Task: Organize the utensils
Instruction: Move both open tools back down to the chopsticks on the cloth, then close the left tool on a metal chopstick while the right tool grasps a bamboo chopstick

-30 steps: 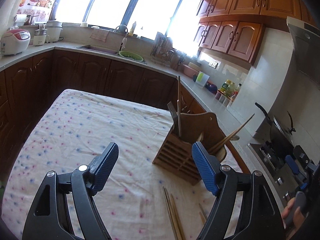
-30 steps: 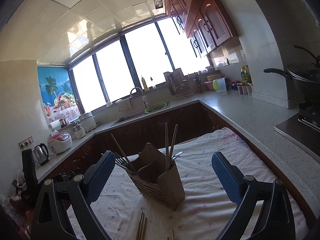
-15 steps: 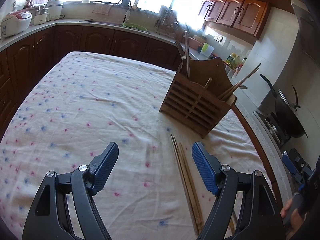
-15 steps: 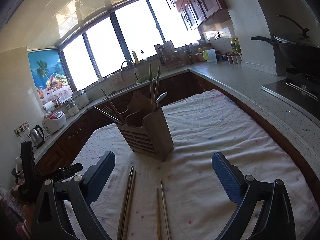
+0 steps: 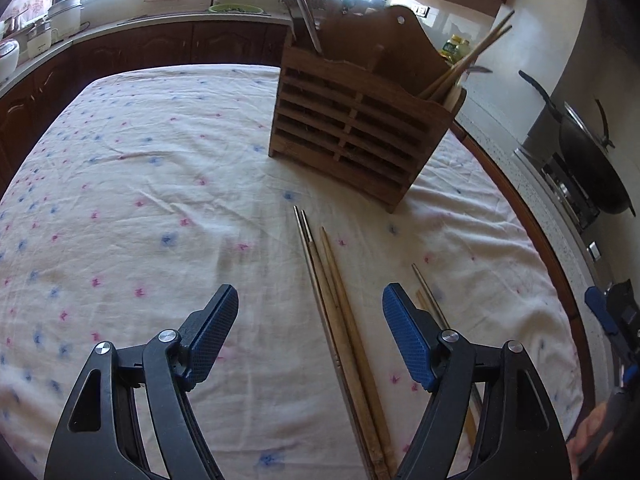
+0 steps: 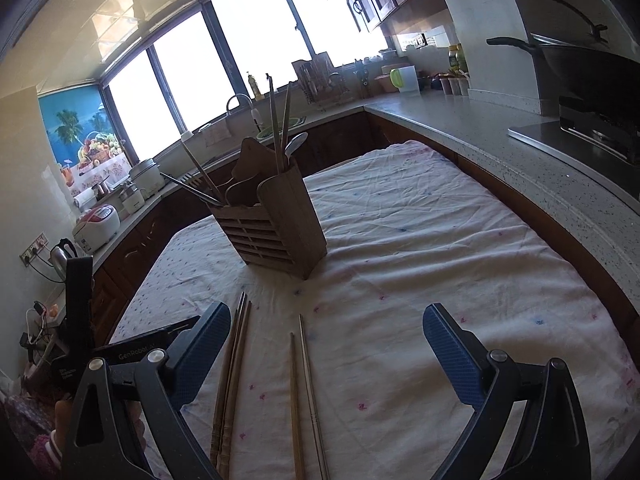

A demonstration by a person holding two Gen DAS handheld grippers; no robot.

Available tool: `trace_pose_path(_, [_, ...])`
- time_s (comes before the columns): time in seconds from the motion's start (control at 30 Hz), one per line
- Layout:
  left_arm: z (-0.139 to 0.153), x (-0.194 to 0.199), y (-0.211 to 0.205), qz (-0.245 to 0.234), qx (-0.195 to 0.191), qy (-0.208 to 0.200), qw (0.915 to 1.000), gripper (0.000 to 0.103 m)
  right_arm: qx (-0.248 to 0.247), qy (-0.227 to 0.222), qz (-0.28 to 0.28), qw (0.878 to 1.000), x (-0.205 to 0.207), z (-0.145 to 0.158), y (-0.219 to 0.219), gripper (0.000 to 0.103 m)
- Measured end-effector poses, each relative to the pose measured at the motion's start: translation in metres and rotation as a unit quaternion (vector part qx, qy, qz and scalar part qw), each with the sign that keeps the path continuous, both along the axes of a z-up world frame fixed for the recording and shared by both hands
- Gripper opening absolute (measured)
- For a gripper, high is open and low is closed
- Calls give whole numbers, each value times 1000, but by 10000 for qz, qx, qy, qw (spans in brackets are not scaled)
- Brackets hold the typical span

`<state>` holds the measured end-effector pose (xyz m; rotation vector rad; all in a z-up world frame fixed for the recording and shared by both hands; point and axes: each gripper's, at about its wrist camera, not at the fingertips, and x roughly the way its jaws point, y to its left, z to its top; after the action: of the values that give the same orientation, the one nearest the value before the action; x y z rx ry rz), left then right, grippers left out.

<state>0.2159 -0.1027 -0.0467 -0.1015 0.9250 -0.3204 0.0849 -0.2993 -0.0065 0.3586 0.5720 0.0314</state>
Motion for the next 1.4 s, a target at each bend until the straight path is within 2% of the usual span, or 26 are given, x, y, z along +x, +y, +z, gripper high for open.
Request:
trace_pose_path(0.07, [-16,7,-7,-67,285,233,9993,44,17,19,-32,10000,0,1,-3,98])
trace_pose_path(0.1, [-21,7,-6,-95,271,281,9992,41,27,38,-40,10000,1,1,-4,98])
trace_pose_path(0.17, [-21,2,1,-105,369,197,9991,27,36,53,-37,10000,1,1,-3,98])
trace_pose_path(0.23, [-22,-4,15,-192,390,188,9989,22,29,55,-25,10000,1,1,-2,98])
trace_pose_path(0.37, [-20,-12,53,-275,201,274,9990,21,38,121,110,9999,7,-5,5,96])
trace_pose_path(0.6, [-14,-10,94,149,1,342,9993,21,-33,533,549,9971,26,-27,32,76])
trace_pose_path(0.73, [-6,5,89,212,28,267,9994,21,-145,738,827,9937,39,-33,49,64])
trace_pose_path(0.87, [-1,23,79,197,70,200,9996,21,-412,950,1145,9880,58,-36,69,56])
trace_pose_path(0.93, [-1,32,72,168,109,216,9996,21,-546,1096,1126,9861,66,-40,72,44])
trace_pose_path(1.03, [-7,45,64,139,244,301,9992,21,-537,1260,1202,9833,69,-47,70,31])
trace_pose_path(1.13, [-16,57,55,54,426,469,9980,21,-792,1426,1291,9781,65,-56,75,22])
trace_pose_path(1.17, [-21,61,53,25,477,539,9974,21,-859,1504,1306,9762,66,-60,77,21])
trace_pose_path(1.23, [-21,61,47,8,627,396,9972,21,-878,1737,1358,9714,70,-72,79,16])
trace_pose_path(1.4, [-21,70,37,-61,797,359,9962,21,-1046,1668,1360,9710,75,-75,84,15])
